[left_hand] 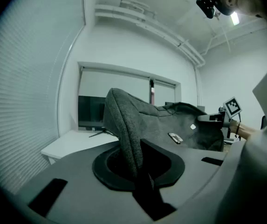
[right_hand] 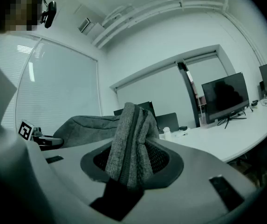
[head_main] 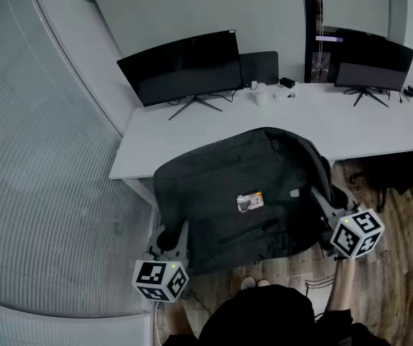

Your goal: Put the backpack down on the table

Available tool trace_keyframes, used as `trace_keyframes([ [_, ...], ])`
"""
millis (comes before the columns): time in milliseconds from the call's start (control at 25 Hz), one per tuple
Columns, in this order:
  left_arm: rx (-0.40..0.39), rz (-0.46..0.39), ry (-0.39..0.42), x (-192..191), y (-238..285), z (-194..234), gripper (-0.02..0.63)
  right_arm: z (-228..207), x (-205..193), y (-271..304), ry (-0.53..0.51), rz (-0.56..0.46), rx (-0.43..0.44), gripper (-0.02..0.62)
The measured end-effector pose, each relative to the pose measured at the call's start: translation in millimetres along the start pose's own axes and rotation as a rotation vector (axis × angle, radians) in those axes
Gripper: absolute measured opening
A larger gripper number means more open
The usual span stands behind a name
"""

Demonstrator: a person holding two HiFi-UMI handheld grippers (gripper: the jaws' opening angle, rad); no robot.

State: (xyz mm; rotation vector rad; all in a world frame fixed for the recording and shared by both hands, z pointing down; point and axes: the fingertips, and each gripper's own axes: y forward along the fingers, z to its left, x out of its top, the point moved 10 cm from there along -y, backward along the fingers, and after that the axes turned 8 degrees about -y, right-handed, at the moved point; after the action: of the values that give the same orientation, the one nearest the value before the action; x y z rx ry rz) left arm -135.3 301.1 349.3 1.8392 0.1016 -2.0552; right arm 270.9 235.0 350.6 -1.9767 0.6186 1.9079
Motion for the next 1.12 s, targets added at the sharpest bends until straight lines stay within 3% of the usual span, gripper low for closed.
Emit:
trace_keyframes([
  [840,0.051,-0.005,-0.027,-12.3,6.0,-8.2,0.057,-15.8,-2.5,15.3,-0.028,0.008,0.043,0.133],
  [1120,0.091,0.008,-0.049,-12.5,14.8,2.1,0.057,-20.7,-0.7,44.9,-0.026,0.031,0.078,0.135],
])
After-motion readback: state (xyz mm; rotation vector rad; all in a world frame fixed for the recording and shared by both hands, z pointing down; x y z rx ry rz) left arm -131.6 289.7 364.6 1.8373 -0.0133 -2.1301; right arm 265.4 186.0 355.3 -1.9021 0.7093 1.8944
